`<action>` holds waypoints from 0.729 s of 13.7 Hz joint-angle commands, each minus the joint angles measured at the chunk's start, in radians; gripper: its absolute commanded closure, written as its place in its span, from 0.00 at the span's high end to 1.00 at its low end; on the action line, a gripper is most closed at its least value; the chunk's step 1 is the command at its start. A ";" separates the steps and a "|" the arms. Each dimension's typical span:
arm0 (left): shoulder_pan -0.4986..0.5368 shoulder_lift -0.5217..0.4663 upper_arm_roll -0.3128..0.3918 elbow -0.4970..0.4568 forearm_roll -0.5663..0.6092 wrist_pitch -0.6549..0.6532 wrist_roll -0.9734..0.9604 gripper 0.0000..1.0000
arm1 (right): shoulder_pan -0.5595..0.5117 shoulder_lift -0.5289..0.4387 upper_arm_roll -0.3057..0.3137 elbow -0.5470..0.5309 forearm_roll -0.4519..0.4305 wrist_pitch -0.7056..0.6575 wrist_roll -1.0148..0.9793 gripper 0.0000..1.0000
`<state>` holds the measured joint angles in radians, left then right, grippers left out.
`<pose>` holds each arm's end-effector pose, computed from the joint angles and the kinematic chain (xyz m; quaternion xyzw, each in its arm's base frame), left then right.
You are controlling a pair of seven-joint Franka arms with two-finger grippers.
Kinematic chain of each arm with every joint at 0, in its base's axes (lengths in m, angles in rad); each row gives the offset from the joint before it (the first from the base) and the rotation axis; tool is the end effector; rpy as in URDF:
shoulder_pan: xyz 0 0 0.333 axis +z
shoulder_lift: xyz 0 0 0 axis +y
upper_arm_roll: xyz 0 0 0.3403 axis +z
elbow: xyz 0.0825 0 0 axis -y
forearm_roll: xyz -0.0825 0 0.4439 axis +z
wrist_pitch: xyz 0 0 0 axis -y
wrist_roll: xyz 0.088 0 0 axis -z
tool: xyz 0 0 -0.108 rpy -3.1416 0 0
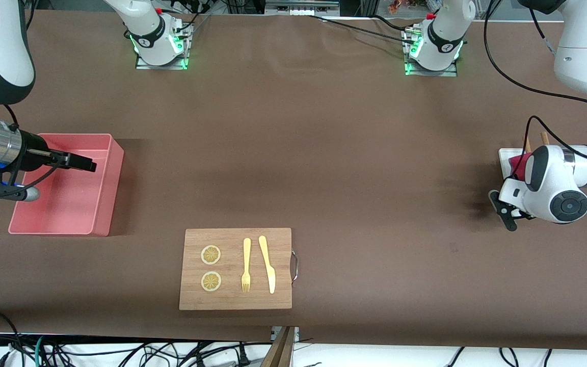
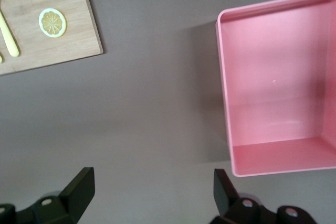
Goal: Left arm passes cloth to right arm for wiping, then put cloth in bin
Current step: 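Carry the cloth toward the table middle while the right gripper approaches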
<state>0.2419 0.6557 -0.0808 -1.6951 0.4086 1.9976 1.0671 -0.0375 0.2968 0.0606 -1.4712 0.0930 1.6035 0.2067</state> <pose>0.6816 0.1394 0.1708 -0.8226 0.5239 0.2204 0.0183 0.6987 0.0210 0.5082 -0.9904 0.0971 0.0876 0.0454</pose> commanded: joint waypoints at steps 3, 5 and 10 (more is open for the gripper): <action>0.001 -0.011 -0.007 0.012 0.027 -0.065 0.013 0.00 | 0.047 0.030 0.011 0.015 0.019 0.033 0.166 1.00; -0.003 -0.022 -0.014 0.028 0.025 -0.068 0.017 0.00 | 0.047 0.044 0.041 0.015 0.019 0.050 0.239 1.00; -0.009 -0.062 -0.083 0.142 0.007 -0.237 0.004 0.00 | 0.048 0.073 0.077 0.015 0.085 0.096 0.387 1.00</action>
<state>0.2365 0.6192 -0.1279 -1.6063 0.4087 1.8609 1.0678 0.0164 0.3532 0.1248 -1.4712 0.1427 1.6894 0.5345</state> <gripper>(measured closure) 0.982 0.000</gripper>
